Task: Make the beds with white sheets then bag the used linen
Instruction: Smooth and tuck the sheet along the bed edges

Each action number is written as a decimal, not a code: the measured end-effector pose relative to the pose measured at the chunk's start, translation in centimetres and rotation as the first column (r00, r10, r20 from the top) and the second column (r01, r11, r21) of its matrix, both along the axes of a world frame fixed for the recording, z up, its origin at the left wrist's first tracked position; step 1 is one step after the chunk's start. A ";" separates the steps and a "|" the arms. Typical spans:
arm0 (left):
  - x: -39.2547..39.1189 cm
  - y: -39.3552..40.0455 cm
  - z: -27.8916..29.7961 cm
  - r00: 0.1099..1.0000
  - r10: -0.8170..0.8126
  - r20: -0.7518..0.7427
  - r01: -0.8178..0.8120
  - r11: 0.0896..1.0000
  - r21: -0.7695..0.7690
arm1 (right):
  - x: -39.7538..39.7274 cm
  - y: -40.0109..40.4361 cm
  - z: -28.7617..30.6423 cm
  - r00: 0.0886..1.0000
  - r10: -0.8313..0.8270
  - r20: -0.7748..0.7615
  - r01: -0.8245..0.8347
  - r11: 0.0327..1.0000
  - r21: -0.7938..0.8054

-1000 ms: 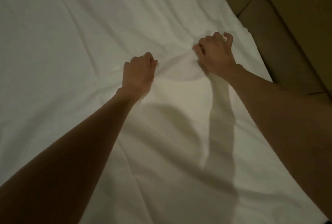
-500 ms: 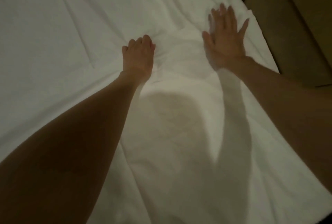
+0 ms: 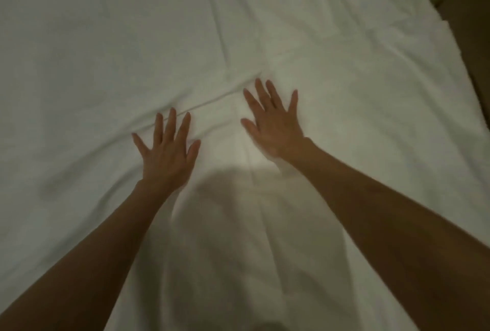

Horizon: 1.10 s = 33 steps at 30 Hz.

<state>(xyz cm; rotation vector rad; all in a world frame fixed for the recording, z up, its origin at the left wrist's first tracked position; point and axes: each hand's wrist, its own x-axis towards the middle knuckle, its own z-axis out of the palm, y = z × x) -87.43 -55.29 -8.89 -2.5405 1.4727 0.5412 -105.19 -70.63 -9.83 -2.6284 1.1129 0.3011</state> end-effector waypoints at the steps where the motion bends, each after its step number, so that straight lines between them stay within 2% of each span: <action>1: 1.6 1.3 0.4 0.999 0.046 0.000 -0.046 0.999 0.017 | 1.9 1.7 0.2 1.000 0.008 0.008 -0.009 0.999 0.036; 4: 6.4 5.3 1.4 0.992 0.125 0.002 -0.125 0.989 0.075 | 7.2 5.6 1.2 0.998 0.049 0.044 -0.054 0.991 0.122; 7: 11.7 9.4 2.6 0.971 0.235 -0.031 -0.231 0.968 0.100 | 11.9 9.1 2.2 0.990 0.134 0.048 -0.138 0.986 0.094; 11: 20.2 15.6 3.4 0.892 0.446 -0.072 -0.445 0.895 0.025 | 18.5 12.9 3.1 0.988 0.141 0.065 -0.146 0.986 0.082; 13: 24.8 18.7 3.3 0.867 0.493 -0.077 -0.494 0.869 0.006 | 22.3 14.7 3.3 0.988 0.131 0.081 -0.136 0.989 0.063; 17: 32.9 23.6 3.1 0.913 0.407 -0.024 -0.407 0.912 -0.038 | 30.7 18.8 3.0 0.987 0.092 0.134 -0.097 0.995 0.033; 19: 35.9 24.8 3.0 0.898 0.440 -0.023 -0.441 0.896 -0.058 | 34.8 20.5 2.7 0.987 0.039 0.153 -0.042 0.999 0.017; 22: 38.9 26.1 2.3 0.912 0.409 0.035 -0.405 0.910 -0.092 | 39.0 22.1 2.5 0.993 0.011 0.120 -0.008 1.000 -0.020; 25: 41.3 27.3 1.1 0.944 0.318 0.093 -0.303 0.942 -0.142 | 41.5 23.4 2.0 0.991 0.100 0.087 -0.097 0.994 -0.040; 27: 42.2 28.1 0.2 0.971 0.162 0.175 -0.137 0.980 -0.146 | 42.2 24.4 1.4 0.978 0.189 0.082 -0.188 0.982 -0.020; 29: 43.0 28.8 -0.3 0.984 0.011 0.178 0.024 0.980 -0.196 | 42.6 25.0 1.4 0.971 0.203 0.129 -0.205 0.979 0.002; 31: 45.0 28.9 0.1 0.990 0.025 0.136 0.014 0.961 -0.277 | 43.9 25.1 1.7 0.970 0.146 0.193 -0.146 0.989 -0.017; 33: 47.4 28.3 0.0 0.986 0.045 0.160 0.005 0.955 -0.298 | 45.7 24.8 1.3 0.972 0.122 0.201 -0.108 0.991 -0.077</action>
